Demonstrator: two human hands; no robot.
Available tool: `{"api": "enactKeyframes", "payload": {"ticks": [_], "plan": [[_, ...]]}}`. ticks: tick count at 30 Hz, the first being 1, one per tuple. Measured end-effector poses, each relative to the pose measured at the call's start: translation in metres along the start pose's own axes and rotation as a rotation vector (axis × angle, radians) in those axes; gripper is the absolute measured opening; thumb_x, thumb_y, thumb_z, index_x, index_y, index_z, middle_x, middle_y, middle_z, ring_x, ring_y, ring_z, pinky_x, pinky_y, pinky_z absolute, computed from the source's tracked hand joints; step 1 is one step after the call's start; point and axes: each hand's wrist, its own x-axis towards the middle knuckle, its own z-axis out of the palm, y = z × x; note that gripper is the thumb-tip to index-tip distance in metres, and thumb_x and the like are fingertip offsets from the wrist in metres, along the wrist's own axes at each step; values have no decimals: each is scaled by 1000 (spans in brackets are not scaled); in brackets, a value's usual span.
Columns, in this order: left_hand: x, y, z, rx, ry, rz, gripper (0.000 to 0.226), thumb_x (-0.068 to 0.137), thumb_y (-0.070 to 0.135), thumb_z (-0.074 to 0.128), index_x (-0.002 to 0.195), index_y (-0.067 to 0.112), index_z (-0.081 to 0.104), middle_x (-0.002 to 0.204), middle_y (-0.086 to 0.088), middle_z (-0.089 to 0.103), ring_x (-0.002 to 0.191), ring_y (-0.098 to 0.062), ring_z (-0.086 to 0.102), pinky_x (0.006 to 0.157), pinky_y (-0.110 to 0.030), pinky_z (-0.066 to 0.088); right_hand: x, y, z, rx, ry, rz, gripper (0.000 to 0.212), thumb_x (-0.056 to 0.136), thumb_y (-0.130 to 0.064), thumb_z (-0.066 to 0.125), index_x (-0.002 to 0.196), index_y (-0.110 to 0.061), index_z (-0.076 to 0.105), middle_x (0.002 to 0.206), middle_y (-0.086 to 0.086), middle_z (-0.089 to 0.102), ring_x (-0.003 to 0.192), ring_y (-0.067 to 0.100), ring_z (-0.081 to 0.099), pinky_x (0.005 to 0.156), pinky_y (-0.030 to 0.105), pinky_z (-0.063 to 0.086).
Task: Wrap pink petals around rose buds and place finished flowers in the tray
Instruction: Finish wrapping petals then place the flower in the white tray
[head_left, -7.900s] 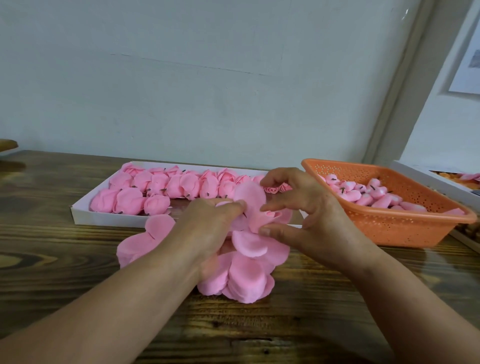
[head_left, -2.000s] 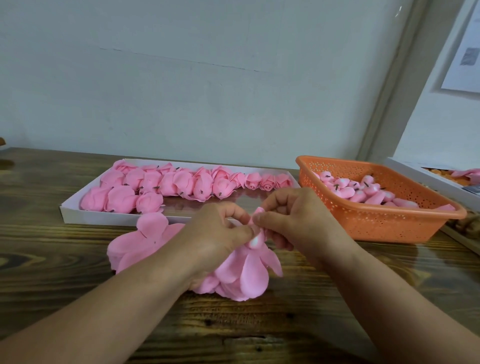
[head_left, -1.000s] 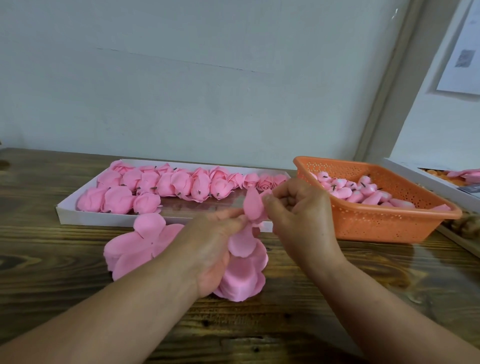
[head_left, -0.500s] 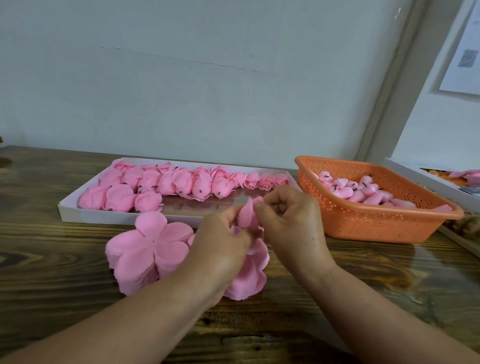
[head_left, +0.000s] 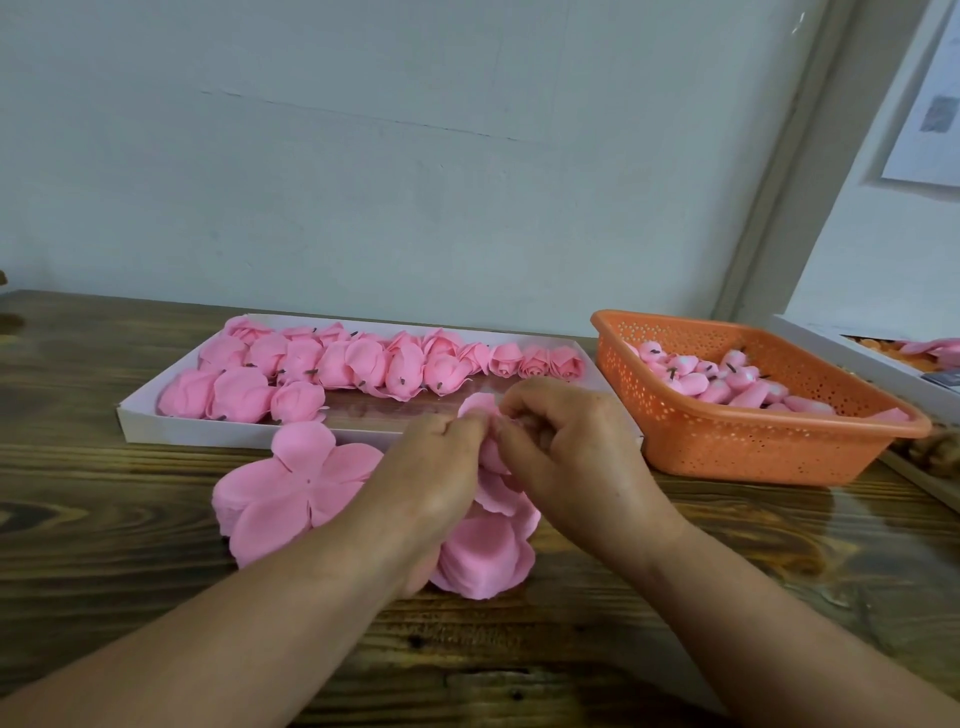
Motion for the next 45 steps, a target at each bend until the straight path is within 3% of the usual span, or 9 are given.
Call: {"api": "enactKeyframes", "payload": {"ticks": [8,14,16,19,24,29,33,39,45], "plan": [[0,1,-5,-7,-137,-5,56,97,52,37,79,17,76,85,-15,75,95,-29,70,100,-49,45,6,7,-10,155,-158,65,6,86,-4,63,85,-11,62,54,-8,49,47,2,45,49,13,34],[1,1,-8,51,-205,-75,74,86,71,32,111,12,69,112,-14,70,117,-29,59,108,-47,38,9,9,-16,246,-236,127,5,85,-6,66,89,-7,63,59,13,54,53,16,47,54,38,42],[2,3,-9,1,-211,-106,71,92,65,29,107,10,71,104,-19,72,110,-33,63,104,-47,42,9,10,-16,305,-202,160,4,85,-3,65,81,-3,63,61,20,57,53,19,48,50,36,41],[0,13,-12,-196,-222,-200,51,102,41,32,112,4,67,100,-28,70,100,-37,67,94,-43,50,9,15,-18,448,-163,245,10,86,0,63,76,-3,59,48,4,54,41,12,47,40,21,37],[-2,12,-13,-302,-245,-220,20,93,4,54,100,-8,69,94,-26,70,78,-28,65,70,-31,57,9,16,-17,505,-141,303,10,87,-1,62,77,-2,58,43,1,55,33,11,46,35,16,34],[-2,9,-12,-250,-203,-175,15,88,0,60,96,-4,71,95,-24,72,85,-29,68,84,-36,56,9,13,-15,507,-163,300,11,86,-6,65,78,-2,59,44,0,57,34,11,47,37,19,35],[-3,10,-11,-226,-206,-166,16,91,1,57,98,-4,71,95,-24,72,84,-30,70,80,-36,59,9,13,-13,441,-110,303,13,84,4,62,73,-2,58,38,-2,54,30,7,46,34,16,34],[5,17,-16,-525,-216,-290,38,87,-5,29,113,-7,57,88,-29,71,73,-34,72,66,-35,61,13,19,-15,475,-42,383,9,82,8,60,75,2,57,39,1,53,30,11,45,34,20,36],[3,12,-16,-453,-271,-210,43,66,-24,29,92,-12,61,88,-26,72,83,-32,73,69,-30,61,14,24,-17,519,-3,413,19,81,9,59,68,-5,56,40,4,54,30,13,44,32,21,34]]}}
